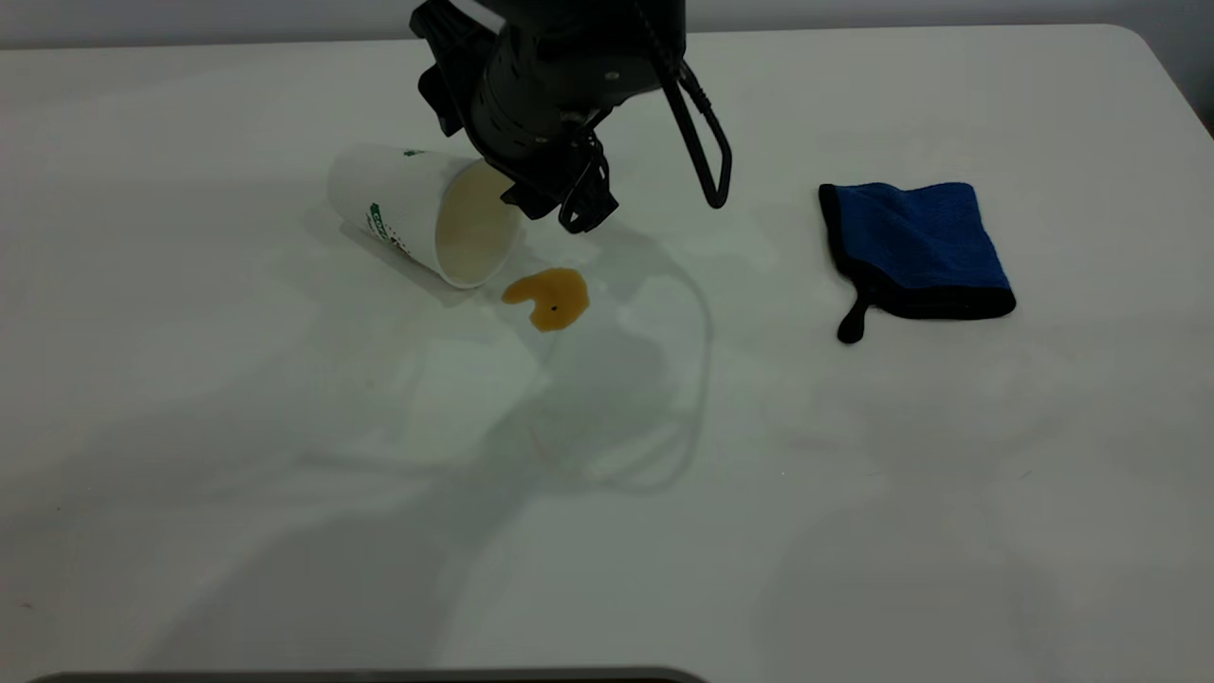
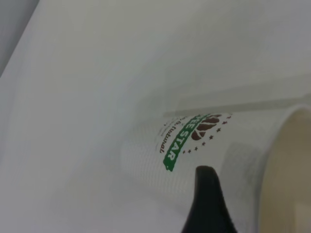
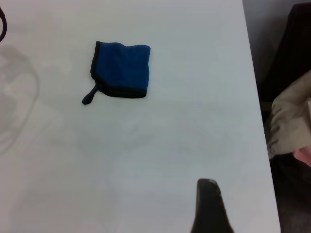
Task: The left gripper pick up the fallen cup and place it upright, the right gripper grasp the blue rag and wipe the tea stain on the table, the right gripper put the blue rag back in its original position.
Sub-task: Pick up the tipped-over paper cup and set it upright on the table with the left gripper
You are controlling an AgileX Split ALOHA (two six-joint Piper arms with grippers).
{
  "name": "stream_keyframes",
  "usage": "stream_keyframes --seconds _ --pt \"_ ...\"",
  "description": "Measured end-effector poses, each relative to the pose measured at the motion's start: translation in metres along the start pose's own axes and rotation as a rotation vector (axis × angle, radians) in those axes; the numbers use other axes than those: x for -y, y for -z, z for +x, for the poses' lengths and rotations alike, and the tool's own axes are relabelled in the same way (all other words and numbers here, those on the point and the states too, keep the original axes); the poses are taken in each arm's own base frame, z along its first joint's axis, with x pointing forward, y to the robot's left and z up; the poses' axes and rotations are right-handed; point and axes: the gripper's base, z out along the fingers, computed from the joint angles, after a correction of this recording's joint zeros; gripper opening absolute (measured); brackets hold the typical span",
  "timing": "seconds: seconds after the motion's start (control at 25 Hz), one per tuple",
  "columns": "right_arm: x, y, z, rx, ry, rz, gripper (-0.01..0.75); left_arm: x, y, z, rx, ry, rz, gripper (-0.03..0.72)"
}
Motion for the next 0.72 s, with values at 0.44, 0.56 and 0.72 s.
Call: stream_keyframes --seconds 0.44,0.56,0.72 --pt "0.0 0.0 0.0 0.0 0.0 0.0 0.537 -0.004 -0.025 0.01 -0.046 0.032 -0.042 0.589" --pt "0.0 0.0 0.0 0.0 0.0 0.0 0.537 -0.012 -0.031 0.012 -0.058 0.052 -0.054 0.585" --pt "0.0 0.0 0.0 0.0 0.0 0.0 0.537 -0.012 -0.032 0.012 -0.057 0.049 -0.056 0.518"
